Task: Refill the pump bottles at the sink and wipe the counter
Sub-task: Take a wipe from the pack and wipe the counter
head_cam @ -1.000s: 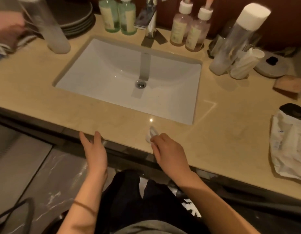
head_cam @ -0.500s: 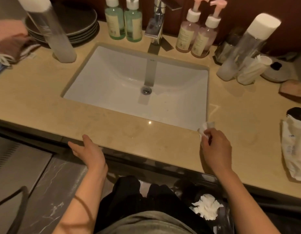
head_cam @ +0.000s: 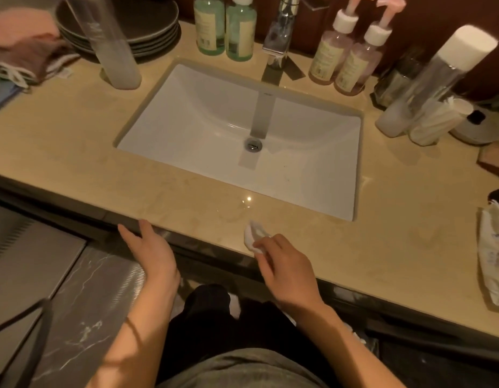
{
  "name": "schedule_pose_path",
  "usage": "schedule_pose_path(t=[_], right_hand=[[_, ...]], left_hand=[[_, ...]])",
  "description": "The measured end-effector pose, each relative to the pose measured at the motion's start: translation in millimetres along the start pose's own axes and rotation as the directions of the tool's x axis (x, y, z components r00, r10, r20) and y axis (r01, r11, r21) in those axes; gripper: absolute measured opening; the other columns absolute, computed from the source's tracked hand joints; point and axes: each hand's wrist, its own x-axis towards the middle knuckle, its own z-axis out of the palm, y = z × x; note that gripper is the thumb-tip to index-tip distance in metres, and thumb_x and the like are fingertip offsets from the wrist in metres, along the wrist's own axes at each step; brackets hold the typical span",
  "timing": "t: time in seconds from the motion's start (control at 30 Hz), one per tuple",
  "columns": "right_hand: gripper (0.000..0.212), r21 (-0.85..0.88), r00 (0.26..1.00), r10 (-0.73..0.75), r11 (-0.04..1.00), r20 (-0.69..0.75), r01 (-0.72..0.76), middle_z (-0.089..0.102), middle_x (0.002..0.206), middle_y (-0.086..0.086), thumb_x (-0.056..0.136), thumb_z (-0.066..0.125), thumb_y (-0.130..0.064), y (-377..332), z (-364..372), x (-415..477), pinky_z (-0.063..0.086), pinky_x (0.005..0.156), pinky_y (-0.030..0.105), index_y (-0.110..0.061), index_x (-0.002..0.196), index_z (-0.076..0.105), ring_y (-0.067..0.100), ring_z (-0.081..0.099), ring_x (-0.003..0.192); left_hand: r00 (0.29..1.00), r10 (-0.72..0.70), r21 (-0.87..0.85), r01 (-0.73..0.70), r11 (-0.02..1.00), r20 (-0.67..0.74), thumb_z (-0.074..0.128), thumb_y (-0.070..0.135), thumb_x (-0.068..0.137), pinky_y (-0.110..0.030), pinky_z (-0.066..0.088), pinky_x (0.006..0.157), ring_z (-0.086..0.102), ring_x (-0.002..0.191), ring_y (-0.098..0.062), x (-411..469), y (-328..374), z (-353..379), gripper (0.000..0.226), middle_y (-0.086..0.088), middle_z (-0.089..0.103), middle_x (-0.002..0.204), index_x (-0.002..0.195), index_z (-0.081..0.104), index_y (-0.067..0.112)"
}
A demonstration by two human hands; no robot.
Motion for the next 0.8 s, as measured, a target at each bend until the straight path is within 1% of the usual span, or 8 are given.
schedule_pose_path(t=[0.1,0.23,0.4,0.47,0.53,0.67,0.73,0.8], right_hand=[[0.019,0.029,0.994,0.068,0.997,-0.081,-0.065,0.058,0.095,-0.008,0.095,0.053,-0.027,24.3,-15.9,-7.5,0.048,0.068,0.020,-0.023,0.111,0.062,0.005,0.056,0.076],[0.017,0.033,0.954,0.219,0.976,-0.204,-0.217,0.059,0.087,-0.005,0.089,0.061,-0.021,54.7,-38.7,-2.9,0.036,0.060,0.009,-0.015,0.105,0.066,0.000,0.051,0.068],[0.021,-0.002,0.932,0.267,0.961,-0.246,-0.276,0.054,0.088,0.000,0.092,0.056,-0.013,57.4,-46.8,30.2,0.035,0.064,0.021,-0.006,0.111,0.062,0.014,0.049,0.072],[0.020,-0.009,0.942,0.237,0.969,-0.239,-0.246,0.053,0.088,0.002,0.094,0.053,-0.012,47.4,-41.3,47.1,0.031,0.058,0.019,-0.005,0.110,0.061,0.014,0.048,0.072],[0.019,-0.017,0.957,0.193,0.979,-0.215,-0.201,0.057,0.092,0.005,0.095,0.051,-0.013,33.4,-31.3,62.8,0.034,0.059,0.020,-0.006,0.111,0.060,0.013,0.050,0.072],[0.018,-0.076,0.990,0.039,0.996,-0.138,-0.050,0.058,0.100,0.007,0.097,0.046,-0.017,-3.2,-3.0,86.3,0.050,0.066,0.036,-0.011,0.111,0.058,0.021,0.057,0.075],[0.019,-0.132,0.996,-0.059,0.990,-0.069,0.049,0.056,0.101,0.008,0.096,0.046,-0.015,-22.0,12.5,92.9,0.049,0.063,0.039,-0.013,0.113,0.056,0.027,0.059,0.073],[0.026,-0.196,0.985,-0.173,0.965,0.020,0.174,0.056,0.100,0.008,0.091,0.053,-0.009,-38.3,25.1,92.7,0.043,0.054,0.034,-0.014,0.116,0.055,0.030,0.058,0.067]], left_hand=[[1.000,-0.010,0.004,0.009,1.000,0.023,0.034,0.027,0.102,-0.018,0.020,0.097,0.021,0.141,-0.014,-3.9,-3.8,-4.9,0.053,0.001,0.019,0.155,0.151,0.014,0.021],[1.000,-0.020,-0.007,0.020,1.000,0.011,0.034,0.025,0.102,-0.019,0.021,0.099,0.025,0.139,-0.013,-0.7,-7.4,-18.3,0.049,0.002,0.025,0.153,0.149,0.023,0.020],[0.998,-0.048,-0.047,0.046,0.998,-0.036,0.035,0.024,0.102,-0.020,0.025,0.099,0.031,0.136,-0.013,9.9,-9.0,-31.9,0.048,0.000,0.031,0.151,0.148,0.025,0.019],[0.998,-0.045,-0.059,0.042,0.997,-0.048,0.035,0.024,0.102,-0.019,0.025,0.098,0.032,0.135,-0.013,12.7,-4.6,-33.0,0.047,0.000,0.031,0.151,0.148,0.026,0.019],[0.998,-0.038,-0.063,0.034,0.997,-0.049,0.035,0.023,0.102,-0.019,0.025,0.098,0.032,0.135,-0.013,14.8,0.5,-31.5,0.047,0.000,0.031,0.150,0.147,0.026,0.018],[0.999,-0.014,-0.044,0.012,0.999,-0.048,0.035,0.022,0.102,-0.019,0.024,0.097,0.032,0.135,-0.012,18.5,9.4,-27.0,0.045,0.001,0.033,0.149,0.146,0.030,0.018],[0.999,-0.009,-0.043,0.007,0.999,-0.039,0.035,0.022,0.102,-0.019,0.023,0.098,0.031,0.136,-0.012,19.8,11.5,-24.0,0.046,0.001,0.032,0.150,0.147,0.029,0.018],[0.999,-0.009,-0.043,0.008,0.999,-0.031,0.035,0.022,0.102,-0.019,0.022,0.098,0.028,0.138,-0.012,20.7,12.4,-21.2,0.048,0.001,0.026,0.153,0.149,0.023,0.020]])
